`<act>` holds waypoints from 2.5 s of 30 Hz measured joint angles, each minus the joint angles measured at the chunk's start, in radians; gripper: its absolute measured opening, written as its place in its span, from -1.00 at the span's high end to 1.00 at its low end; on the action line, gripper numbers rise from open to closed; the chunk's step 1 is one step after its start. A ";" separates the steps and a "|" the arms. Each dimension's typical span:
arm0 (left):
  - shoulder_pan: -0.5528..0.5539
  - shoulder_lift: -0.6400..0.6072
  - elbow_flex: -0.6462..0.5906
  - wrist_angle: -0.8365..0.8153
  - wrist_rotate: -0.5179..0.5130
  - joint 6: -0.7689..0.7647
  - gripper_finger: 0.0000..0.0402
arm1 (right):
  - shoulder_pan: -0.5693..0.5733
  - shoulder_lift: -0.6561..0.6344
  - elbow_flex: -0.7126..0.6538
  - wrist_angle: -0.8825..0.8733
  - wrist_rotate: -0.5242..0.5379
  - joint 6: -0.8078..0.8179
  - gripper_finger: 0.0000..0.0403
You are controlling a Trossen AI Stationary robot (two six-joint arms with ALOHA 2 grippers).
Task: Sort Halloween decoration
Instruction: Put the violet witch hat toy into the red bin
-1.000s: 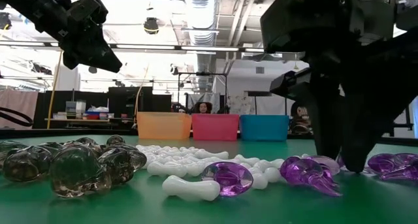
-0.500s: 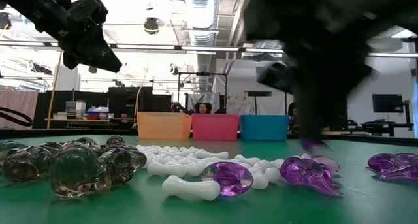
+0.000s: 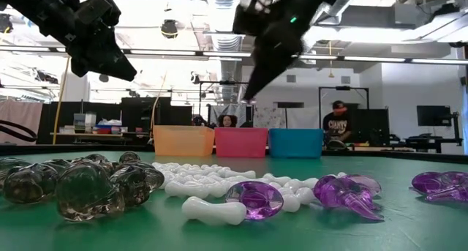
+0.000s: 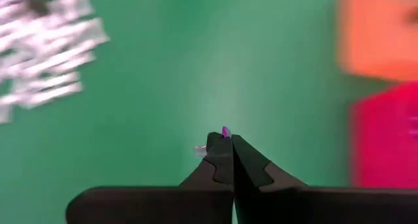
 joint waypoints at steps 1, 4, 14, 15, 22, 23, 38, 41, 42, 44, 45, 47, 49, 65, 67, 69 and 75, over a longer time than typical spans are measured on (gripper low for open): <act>0.000 0.000 0.000 0.000 -0.001 0.000 0.51 | -0.044 -0.001 0.000 0.030 0.000 -0.019 0.92; 0.000 0.000 0.000 0.000 -0.013 0.000 0.51 | -0.162 0.002 0.000 0.131 0.000 -0.045 0.92; 0.000 0.000 0.000 -0.001 -0.019 0.000 0.51 | -0.451 0.025 -0.002 0.228 -0.083 0.020 0.55; 0.000 0.000 0.000 -0.001 -0.019 0.000 0.51 | -0.459 0.025 -0.002 0.224 -0.105 0.017 0.51; 0.000 0.000 0.000 -0.016 -0.009 0.000 0.51 | -0.443 0.010 -0.002 0.144 -0.328 0.046 0.16; 0.000 0.000 0.000 -0.020 0.005 0.000 0.51 | -0.433 0.007 -0.001 0.104 -0.393 0.066 0.13; 0.000 0.000 0.000 -0.026 0.058 0.003 0.51 | 0.168 -0.050 -0.058 -0.459 -0.426 0.558 0.22; 0.000 0.000 0.000 -0.026 0.058 0.004 0.51 | 0.334 -0.058 -0.058 -0.412 -0.281 0.739 0.22; 0.000 0.000 0.000 -0.027 0.057 0.004 0.51 | 0.385 -0.058 -0.058 -0.393 -0.239 0.813 0.22; 0.000 0.000 0.000 -0.026 0.055 0.004 0.51 | 0.477 -0.051 -0.058 -0.354 -0.166 0.964 0.22; 0.000 0.000 0.000 -0.026 0.055 0.004 0.51 | 0.513 -0.044 -0.058 -0.337 -0.133 1.044 0.22; 0.000 0.000 0.000 -0.025 0.051 0.004 0.51 | 0.573 -0.039 -0.058 -0.322 -0.087 1.201 0.22; 0.000 0.000 0.000 -0.022 0.037 0.005 0.51 | 0.603 -0.025 -0.057 -0.322 -0.067 1.345 0.22; 0.000 0.000 0.000 -0.007 0.010 0.008 0.44 | 0.615 0.052 -0.057 -0.309 -0.078 1.518 0.22; 0.000 0.000 0.000 -0.007 0.010 0.018 0.41 | 0.618 0.068 -0.059 -0.308 -0.106 1.504 0.22; 0.000 0.000 0.000 -0.007 0.010 0.023 0.38 | 0.621 0.087 -0.058 -0.296 -0.129 1.500 0.22; 0.000 0.000 0.000 -0.014 0.010 0.022 0.32 | 0.621 0.113 -0.058 -0.281 -0.143 1.490 0.22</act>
